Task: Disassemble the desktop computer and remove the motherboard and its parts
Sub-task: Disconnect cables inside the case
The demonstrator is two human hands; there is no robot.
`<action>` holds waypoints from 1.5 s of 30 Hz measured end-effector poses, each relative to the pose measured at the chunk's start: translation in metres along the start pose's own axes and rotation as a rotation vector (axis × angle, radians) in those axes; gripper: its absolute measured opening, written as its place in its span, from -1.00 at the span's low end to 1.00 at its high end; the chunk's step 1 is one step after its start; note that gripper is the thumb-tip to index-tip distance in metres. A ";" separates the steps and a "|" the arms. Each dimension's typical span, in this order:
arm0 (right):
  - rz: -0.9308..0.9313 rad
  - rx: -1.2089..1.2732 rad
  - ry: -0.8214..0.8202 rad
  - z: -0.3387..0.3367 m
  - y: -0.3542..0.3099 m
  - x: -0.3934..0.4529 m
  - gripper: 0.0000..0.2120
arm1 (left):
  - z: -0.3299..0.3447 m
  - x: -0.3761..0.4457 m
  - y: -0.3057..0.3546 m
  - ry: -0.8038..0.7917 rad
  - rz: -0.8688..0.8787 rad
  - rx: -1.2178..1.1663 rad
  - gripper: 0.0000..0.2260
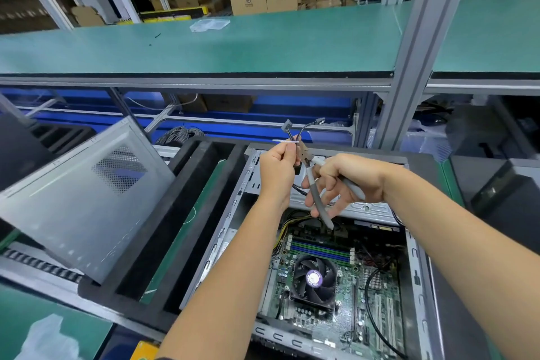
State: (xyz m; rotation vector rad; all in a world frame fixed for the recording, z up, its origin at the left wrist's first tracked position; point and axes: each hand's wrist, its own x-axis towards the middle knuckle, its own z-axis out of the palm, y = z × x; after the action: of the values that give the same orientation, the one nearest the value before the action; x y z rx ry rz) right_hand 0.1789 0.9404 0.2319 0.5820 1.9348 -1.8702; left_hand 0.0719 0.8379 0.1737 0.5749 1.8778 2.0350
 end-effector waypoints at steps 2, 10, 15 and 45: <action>-0.007 0.007 0.009 0.000 0.001 0.000 -0.48 | 0.001 0.000 0.001 -0.001 0.004 0.008 -0.73; -0.056 0.036 0.085 0.003 0.005 0.002 -0.48 | 0.007 -0.005 0.001 0.014 0.025 0.021 -0.67; -0.100 0.009 0.184 0.009 0.010 0.007 -0.75 | 0.012 -0.009 -0.004 0.030 0.033 -0.057 -0.68; -0.031 0.072 0.308 0.012 0.027 -0.003 -0.62 | 0.035 -0.017 0.000 0.023 -0.016 -0.070 -0.80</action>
State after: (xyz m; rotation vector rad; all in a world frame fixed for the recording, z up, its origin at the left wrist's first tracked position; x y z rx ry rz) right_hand 0.1958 0.9291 0.2109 0.9144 2.0781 -1.9714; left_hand 0.1041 0.8605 0.1743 0.5187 1.8098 2.0962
